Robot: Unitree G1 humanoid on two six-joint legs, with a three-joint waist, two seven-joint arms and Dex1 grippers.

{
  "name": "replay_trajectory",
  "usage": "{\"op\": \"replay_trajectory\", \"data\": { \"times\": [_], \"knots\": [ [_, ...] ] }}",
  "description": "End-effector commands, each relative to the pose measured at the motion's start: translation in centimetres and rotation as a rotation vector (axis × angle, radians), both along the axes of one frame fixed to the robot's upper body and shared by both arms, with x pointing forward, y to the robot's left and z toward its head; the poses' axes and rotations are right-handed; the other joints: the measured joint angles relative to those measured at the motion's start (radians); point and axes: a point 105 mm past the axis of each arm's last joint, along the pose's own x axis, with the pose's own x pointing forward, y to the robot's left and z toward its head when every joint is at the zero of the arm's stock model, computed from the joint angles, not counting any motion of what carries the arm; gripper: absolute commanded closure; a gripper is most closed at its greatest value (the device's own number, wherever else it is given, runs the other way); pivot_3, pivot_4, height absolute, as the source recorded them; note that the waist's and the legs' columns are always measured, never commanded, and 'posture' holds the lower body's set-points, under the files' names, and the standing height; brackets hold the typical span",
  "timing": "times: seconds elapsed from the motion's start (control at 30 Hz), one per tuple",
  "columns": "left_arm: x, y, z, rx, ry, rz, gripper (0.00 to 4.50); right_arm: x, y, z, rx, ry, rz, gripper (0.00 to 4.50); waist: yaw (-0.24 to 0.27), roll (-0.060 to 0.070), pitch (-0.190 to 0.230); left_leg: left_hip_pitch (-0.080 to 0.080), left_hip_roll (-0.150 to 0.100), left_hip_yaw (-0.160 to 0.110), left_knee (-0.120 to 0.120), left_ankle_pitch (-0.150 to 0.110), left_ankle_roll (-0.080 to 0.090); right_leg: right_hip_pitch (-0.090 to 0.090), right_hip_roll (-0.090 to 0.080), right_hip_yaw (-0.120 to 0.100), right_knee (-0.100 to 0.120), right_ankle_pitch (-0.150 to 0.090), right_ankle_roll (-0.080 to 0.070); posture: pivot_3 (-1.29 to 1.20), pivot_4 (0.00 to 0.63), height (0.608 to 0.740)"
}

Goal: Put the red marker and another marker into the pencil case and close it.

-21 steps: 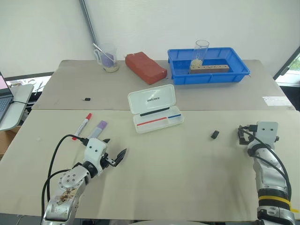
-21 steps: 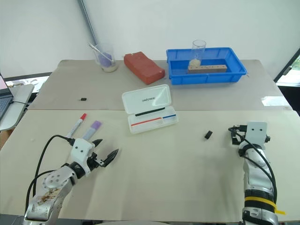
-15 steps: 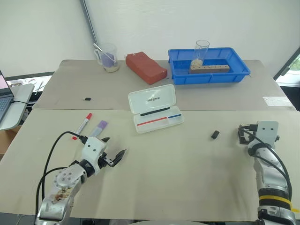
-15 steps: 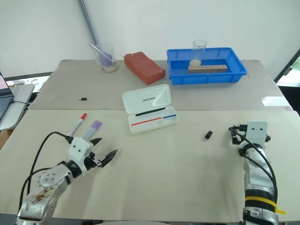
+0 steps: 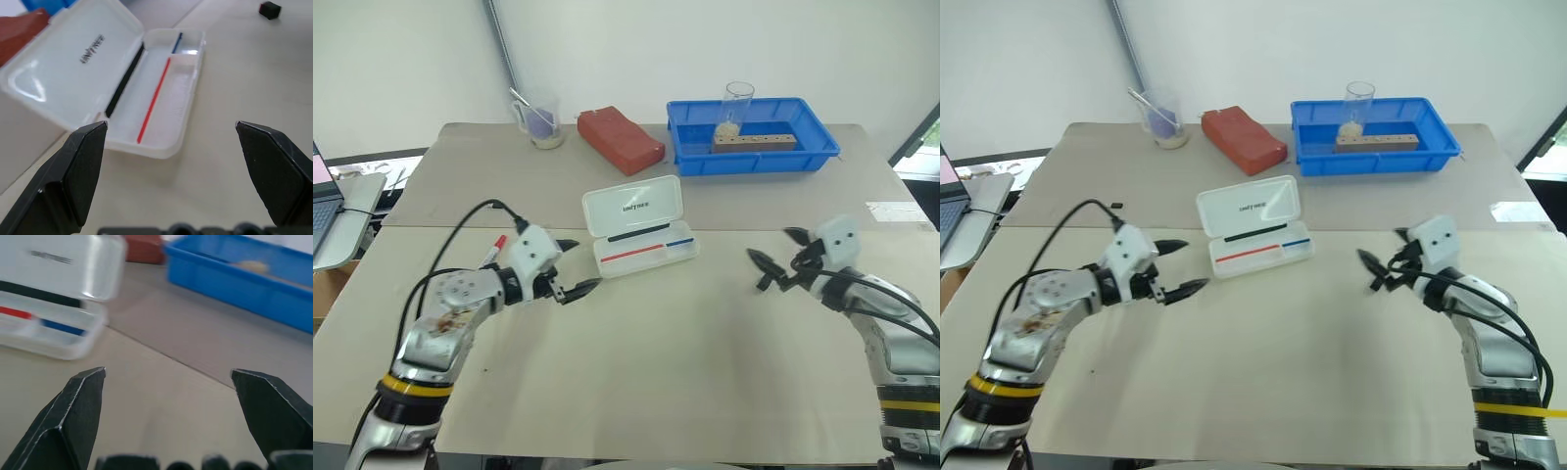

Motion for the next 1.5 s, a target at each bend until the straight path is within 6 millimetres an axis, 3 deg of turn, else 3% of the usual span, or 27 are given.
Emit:
{"op": "replay_trajectory", "data": {
  "times": [0.03, 0.13, 0.3, 0.4, 0.63, 0.67, 0.9, 1.1, 1.23, 1.5],
  "knots": [
    [1.1, -1.1, -0.7, 0.041, -0.035, -0.059, 0.03, -1.9, 3.2, 2.1, 0.018, 0.003, 0.204, 0.0, 0.0, -0.001, 0.0, 0.0, 0.0, 0.0, 0.0, 0.0, 0.0, 0.0, 0.0, 0.0, 0.0, 0.0, 0.0, 0.0, 0.15, 0.74],
    [2.2, -2.0, -1.6, 0.076, -0.032, -0.114, 0.03, -3.3, 5.4, 2.9, 0.012, 0.029, 0.326, 0.0, 0.003, -0.002, 0.001, -0.003, 0.001, -0.001, 0.0, 0.0, 0.0, -0.002, 0.003, 0.0, 0.0, 0.0, -0.001, 0.0, 0.15, 0.74],
    [3.3, -2.9, -2.6, 0.132, -0.021, -0.154, 0.03, -3.9, 7.0, 4.0, 0.015, 0.023, 0.365, 0.0, 0.011, -0.002, 0.001, -0.01, 0.002, -0.005, 0.002, 0.0, 0.001, -0.011, 0.006, 0.0, 0.001, 0.002, -0.001, 0.0, 0.15, 0.74],
    [3.8, -3.1, -2.8, 0.143, -0.017, -0.162, 0.78, -4.1, 7.4, 4.4, 0.019, 0.023, 0.365, 0.0, 0.02, -0.002, 0.001, -0.011, 0.001, -0.005, 0.003, 0.001, 0.001, -0.013, 0.007, 0.0, 0.002, 0.003, -0.001, 0.0, 0.15, 0.74],
    [4.5, -3.2, -2.8, 0.151, -0.03, -0.158, 4.17, -4.7, 7.5, 4.6, 0.009, 0.028, 0.376, 0.0, 0.022, -0.002, 0.001, -0.011, 0.001, -0.006, 0.004, 0.001, 0.001, -0.013, 0.007, 0.0, 0.002, 0.003, 0.0, 0.0, 0.15, 0.74],
    [4.5, -3.2, -2.8, 0.151, -0.03, -0.159, 4.42, -4.7, 7.6, 4.6, 0.009, 0.025, 0.375, 0.0, 0.022, -0.002, 0.001, -0.011, 0.001, -0.006, 0.004, 0.001, 0.001, -0.013, 0.007, 0.0, 0.003, 0.003, 0.0, 0.0, 0.15, 0.74],
    [4.1, -3.0, -1.8, 0.153, -0.075, -0.207, 4.42, -4.5, 7.4, 4.7, 0.006, 0.01, 0.363, 0.0, 0.022, -0.002, 0.001, -0.011, 0.001, -0.006, 0.004, 0.001, 0.001, -0.013, 0.008, 0.0, 0.003, 0.003, 0.0, 0.0, 0.15, 0.74],
    [-0.9, -2.1, -1.3, 0.183, -0.113, -0.46, 4.42, -5.1, 6.9, 4.9, -0.029, 0.026, 0.397, 0.0, 0.017, 0.002, -0.001, -0.011, 0.002, -0.006, 0.004, 0.001, 0.001, -0.013, 0.008, 0.001, 0.003, 0.003, -0.001, 0.0, 0.15, 0.74],
    [-2.9, -1.8, -1.9, 0.229, -0.139, -0.554, 4.42, -6.2, 6.8, 4.0, -0.061, 0.076, 0.446, 0.0, 0.026, 0.003, -0.002, -0.011, 0.002, -0.006, 0.004, 0.001, 0.001, -0.012, 0.007, 0.0, 0.003, 0.003, -0.001, 0.0, 0.15, 0.74],
    [-3.3, -2.5, -2.8, 0.225, -0.158, -0.561, 4.42, -7.2, 6.8, 2.8, -0.069, 0.123, 0.474, 0.0, 0.022, 0.001, -0.001, -0.011, 0.002, -0.005, 0.005, 0.001, 0.001, -0.012, 0.007, 0.0, 0.003, 0.003, -0.001, 0.0, 0.15, 0.74]
  ]
}}
